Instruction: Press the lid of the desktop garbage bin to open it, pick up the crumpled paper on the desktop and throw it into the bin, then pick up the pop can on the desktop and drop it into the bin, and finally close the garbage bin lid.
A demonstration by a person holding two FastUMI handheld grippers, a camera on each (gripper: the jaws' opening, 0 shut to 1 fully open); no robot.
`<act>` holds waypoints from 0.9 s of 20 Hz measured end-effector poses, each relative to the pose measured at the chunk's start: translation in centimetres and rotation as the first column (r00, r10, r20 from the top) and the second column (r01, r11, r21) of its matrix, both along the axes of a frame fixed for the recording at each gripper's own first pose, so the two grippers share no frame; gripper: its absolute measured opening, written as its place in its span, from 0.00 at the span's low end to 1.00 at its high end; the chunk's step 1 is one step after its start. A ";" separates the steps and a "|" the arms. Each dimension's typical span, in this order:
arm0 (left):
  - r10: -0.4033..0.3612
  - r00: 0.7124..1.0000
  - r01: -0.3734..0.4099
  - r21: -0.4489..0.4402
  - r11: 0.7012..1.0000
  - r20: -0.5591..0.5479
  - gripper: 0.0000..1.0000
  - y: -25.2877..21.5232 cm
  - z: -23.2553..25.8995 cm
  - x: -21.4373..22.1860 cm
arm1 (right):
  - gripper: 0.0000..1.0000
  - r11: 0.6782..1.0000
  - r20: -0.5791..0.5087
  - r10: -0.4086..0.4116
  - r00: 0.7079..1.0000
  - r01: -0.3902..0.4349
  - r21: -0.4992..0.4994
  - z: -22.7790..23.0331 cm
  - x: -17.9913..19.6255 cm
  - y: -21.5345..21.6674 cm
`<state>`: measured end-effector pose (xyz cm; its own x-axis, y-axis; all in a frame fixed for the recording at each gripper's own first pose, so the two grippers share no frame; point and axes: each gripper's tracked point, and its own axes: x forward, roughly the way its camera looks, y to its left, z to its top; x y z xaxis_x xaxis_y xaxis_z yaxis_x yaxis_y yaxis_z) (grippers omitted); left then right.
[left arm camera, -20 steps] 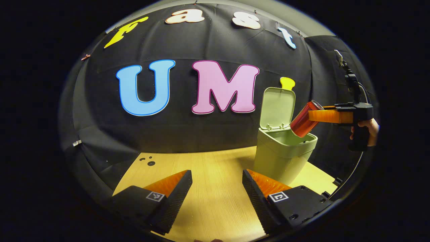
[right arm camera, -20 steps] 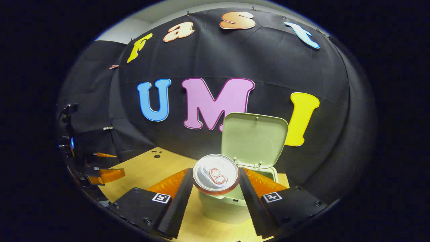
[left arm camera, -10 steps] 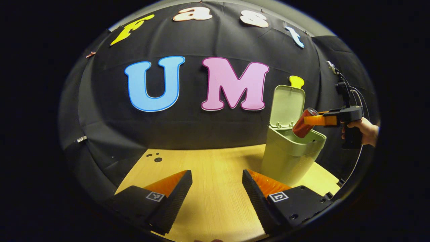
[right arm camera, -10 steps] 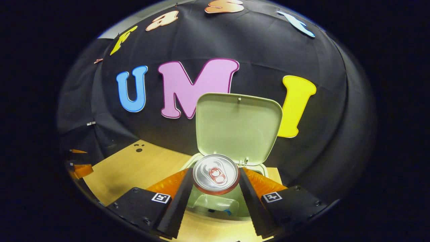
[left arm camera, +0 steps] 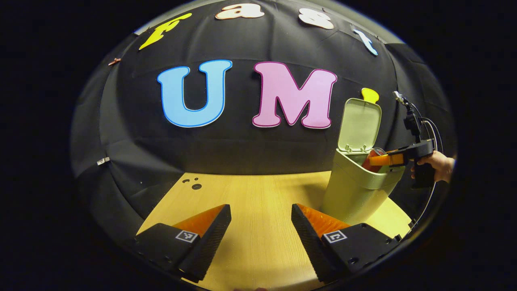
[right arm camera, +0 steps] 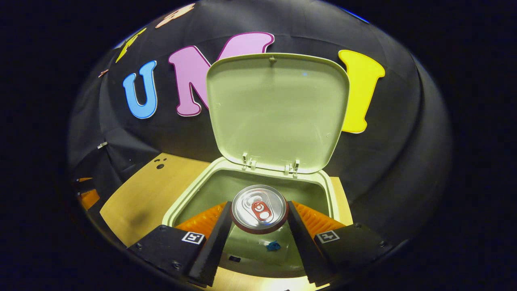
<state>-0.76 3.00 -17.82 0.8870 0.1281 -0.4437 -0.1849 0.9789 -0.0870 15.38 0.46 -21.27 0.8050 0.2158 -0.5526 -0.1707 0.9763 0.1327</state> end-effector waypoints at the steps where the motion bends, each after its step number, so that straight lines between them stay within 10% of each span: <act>1: 0.001 1.000 -0.001 -0.003 1.000 -0.002 0.97 -0.1 -0.2 0.2 | 0.84 1.000 -0.009 0.002 1.000 -0.002 -0.001 -0.3 0.1 0.0; 9: -0.004 1.000 0.004 0.001 1.000 0.001 0.97 -0.3 -0.4 0.6 | 0.84 1.000 -0.018 -0.012 1.000 0.013 0.011 -0.7 0.2 -0.5; 18: -0.019 0.999 0.019 0.001 1.000 0.030 0.96 -0.6 0.7 -0.7 | 1.00 0.992 0.271 -0.080 0.959 0.052 0.111 10.1 0.8 -1.6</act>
